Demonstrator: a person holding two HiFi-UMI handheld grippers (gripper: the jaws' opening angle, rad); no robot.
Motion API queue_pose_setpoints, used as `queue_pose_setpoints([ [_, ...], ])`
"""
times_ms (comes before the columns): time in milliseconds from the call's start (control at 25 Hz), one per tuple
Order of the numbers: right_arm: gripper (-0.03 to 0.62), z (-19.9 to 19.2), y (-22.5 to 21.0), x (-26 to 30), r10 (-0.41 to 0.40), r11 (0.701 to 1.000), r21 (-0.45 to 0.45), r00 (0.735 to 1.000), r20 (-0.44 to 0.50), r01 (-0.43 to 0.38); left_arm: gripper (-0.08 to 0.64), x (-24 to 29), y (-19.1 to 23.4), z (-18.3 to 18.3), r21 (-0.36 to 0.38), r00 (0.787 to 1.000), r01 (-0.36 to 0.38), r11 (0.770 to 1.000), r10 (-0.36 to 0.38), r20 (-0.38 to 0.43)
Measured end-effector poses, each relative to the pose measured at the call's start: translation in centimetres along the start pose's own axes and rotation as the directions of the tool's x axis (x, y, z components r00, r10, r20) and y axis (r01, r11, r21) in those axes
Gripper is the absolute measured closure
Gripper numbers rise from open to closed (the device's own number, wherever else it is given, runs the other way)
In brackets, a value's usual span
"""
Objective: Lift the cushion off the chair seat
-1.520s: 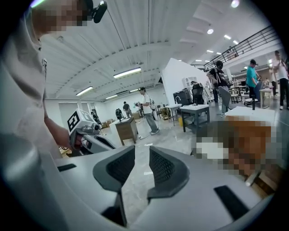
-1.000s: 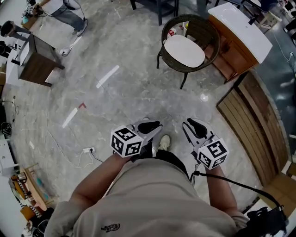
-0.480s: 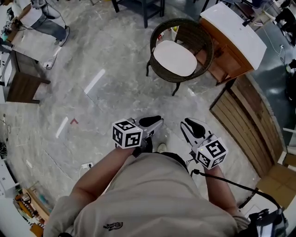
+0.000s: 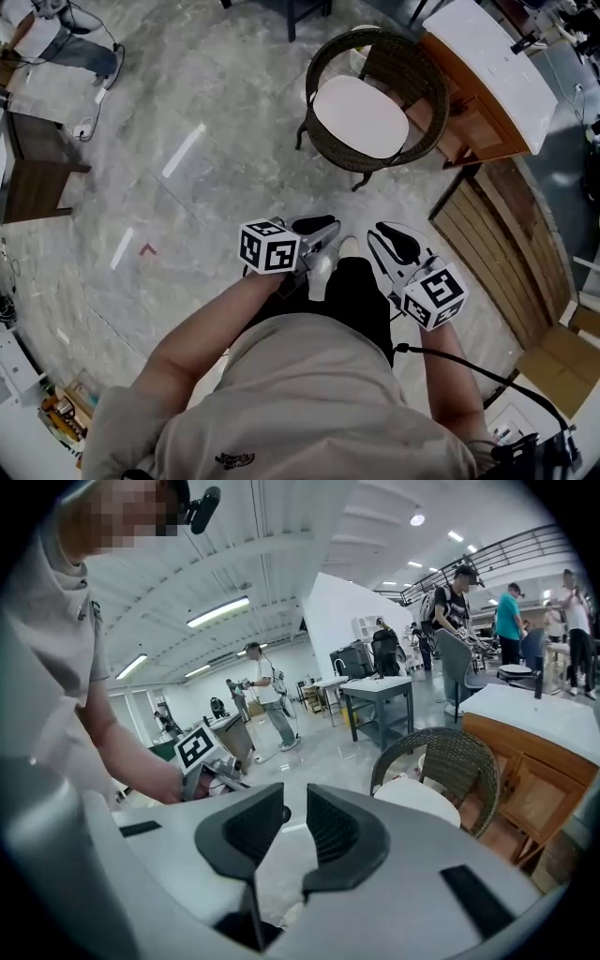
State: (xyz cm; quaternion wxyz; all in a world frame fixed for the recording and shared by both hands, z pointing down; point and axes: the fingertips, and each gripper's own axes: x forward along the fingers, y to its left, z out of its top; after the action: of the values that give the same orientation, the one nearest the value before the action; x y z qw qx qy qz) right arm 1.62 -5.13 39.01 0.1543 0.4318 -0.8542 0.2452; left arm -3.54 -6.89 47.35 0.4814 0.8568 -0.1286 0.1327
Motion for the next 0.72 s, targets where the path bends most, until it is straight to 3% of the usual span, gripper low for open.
queue_pose_setpoints([
  [200, 0.508, 0.6, -4.5, 2.0, 0.028, 0.999, 0.019, 0.999, -0.018, -0.028, 0.497, 4.0, 2.6, 2.2, -0.049, 1.0, -0.024, 0.998, 0.024, 0.0],
  [320, 0.508, 1.9, -6.9, 2.8, 0.064, 0.998, 0.02, 0.997, -0.033, -0.064, 0.492, 5.8, 4.6, 3.7, -0.12, 0.998, -0.053, 0.991, 0.055, 0.017],
  [520, 0.509, 3.1, -13.0, 3.8, 0.112, 0.993, 0.033, 0.992, -0.061, -0.11, 0.462, 10.5, 9.8, 5.5, -0.26, 0.991, -0.1, 0.96, 0.12, 0.065],
  [720, 0.509, 1.3, -18.5, 5.5, 0.153, 0.987, 0.059, 0.981, -0.116, -0.147, 0.432, 16.0, 16.9, 6.0, -0.386, 0.978, -0.125, 0.914, 0.18, 0.109],
])
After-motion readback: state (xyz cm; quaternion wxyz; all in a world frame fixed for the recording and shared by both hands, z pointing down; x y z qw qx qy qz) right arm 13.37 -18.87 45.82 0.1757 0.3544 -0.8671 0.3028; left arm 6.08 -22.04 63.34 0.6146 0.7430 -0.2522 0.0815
